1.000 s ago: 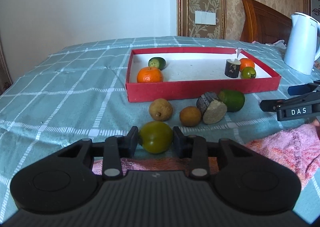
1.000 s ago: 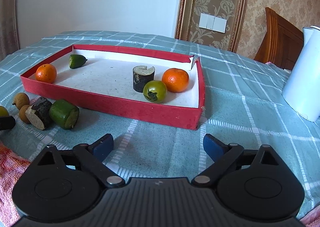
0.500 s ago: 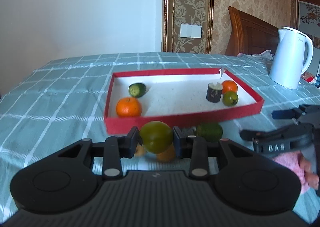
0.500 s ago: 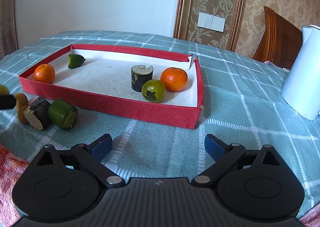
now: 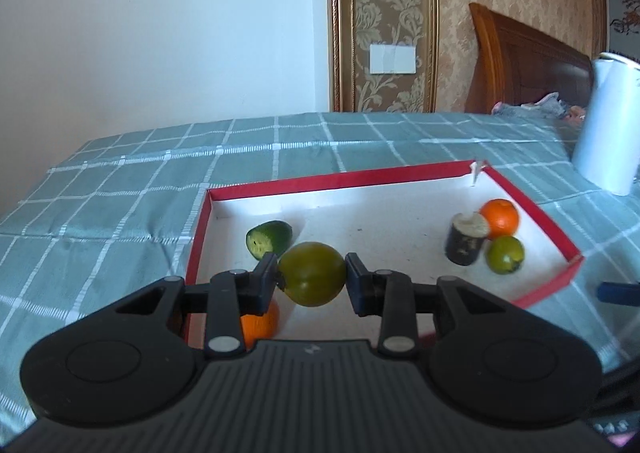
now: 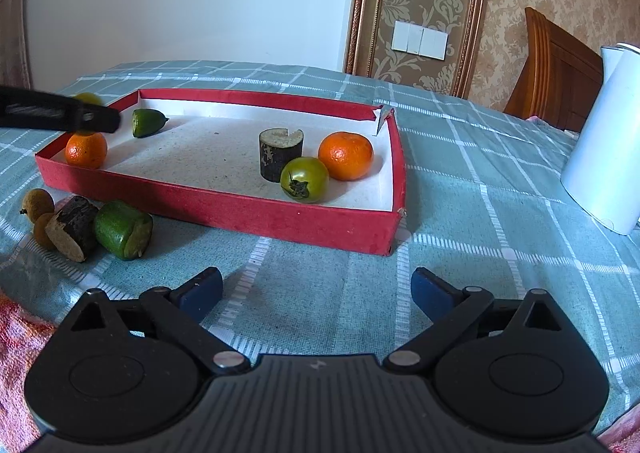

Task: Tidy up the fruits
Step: 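Carry the round green fruit into the red tray and open the left gripper, then withdraw the left gripper from the tray while the right gripper moves toward the green cut piece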

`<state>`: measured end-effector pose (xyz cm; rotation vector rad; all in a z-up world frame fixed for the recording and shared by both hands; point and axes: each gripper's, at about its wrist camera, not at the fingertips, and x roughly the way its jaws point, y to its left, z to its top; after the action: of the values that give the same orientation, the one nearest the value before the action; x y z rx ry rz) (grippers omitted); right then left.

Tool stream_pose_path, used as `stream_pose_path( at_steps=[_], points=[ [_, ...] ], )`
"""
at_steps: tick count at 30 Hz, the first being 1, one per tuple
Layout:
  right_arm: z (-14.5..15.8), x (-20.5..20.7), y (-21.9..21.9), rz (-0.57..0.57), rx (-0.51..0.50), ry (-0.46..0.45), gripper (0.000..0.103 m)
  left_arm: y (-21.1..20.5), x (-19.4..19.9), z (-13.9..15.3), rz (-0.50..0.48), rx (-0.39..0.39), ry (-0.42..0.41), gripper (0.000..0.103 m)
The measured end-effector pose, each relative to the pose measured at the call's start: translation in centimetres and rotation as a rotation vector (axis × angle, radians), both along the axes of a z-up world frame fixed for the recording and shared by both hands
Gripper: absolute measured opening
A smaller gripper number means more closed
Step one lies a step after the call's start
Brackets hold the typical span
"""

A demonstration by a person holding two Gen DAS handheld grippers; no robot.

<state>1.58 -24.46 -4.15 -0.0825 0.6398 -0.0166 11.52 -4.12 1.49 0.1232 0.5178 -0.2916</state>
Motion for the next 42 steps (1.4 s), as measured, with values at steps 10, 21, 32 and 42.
stream_pose_path(
  at_steps=[10,21,32,42],
  points=[
    [0.0,0.0,0.0,0.0,-0.007,-0.003,0.102,-0.9,3.1,-2.0,0.011,0.043,0.084,0.033],
    [-0.1,0.0,-0.1,-0.003,0.012,0.005,0.102,-1.7,2.9,-2.2,0.004,0.094,0.07,0.057],
    [-0.1,0.2,-0.5,-0.009,0.047,0.018,0.103,3.1,-4.8,1.5,0.045,-0.01,-0.088,0.074],
    [-0.1,0.2,-0.6,-0.006,0.053,0.019,0.103,6.8,-11.4,-2.3,-0.028,-0.056,0.005,0.08]
  ],
)
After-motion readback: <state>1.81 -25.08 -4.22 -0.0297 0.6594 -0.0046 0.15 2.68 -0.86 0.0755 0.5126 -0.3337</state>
